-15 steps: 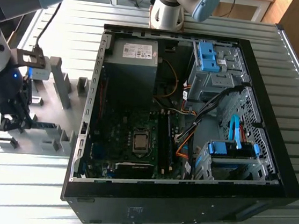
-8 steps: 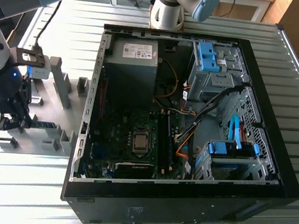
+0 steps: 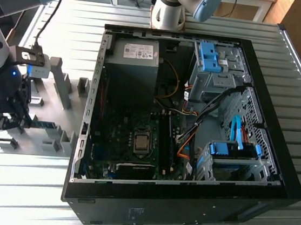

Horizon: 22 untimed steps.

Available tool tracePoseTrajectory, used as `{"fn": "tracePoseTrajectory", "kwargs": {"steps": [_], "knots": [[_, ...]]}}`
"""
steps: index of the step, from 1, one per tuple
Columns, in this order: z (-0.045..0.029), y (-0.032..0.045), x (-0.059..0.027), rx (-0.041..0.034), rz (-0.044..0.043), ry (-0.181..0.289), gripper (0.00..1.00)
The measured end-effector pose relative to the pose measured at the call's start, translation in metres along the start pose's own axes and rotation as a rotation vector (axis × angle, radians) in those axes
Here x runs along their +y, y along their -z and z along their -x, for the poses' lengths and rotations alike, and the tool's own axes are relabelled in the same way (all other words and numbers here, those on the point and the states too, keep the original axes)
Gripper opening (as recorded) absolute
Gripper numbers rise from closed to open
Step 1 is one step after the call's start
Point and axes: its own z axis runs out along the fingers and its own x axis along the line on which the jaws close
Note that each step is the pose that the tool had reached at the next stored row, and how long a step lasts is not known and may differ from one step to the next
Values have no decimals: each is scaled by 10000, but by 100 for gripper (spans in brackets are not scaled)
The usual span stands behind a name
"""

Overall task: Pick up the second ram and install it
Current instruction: 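Pick up the second ram and move it above second insertion slot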

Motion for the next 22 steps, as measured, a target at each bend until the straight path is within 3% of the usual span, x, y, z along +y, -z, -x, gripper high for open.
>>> {"fn": "tracePoseTrajectory", "kwargs": {"steps": [22], "knots": [[0,85,1,-1,-1,0,14]]}}
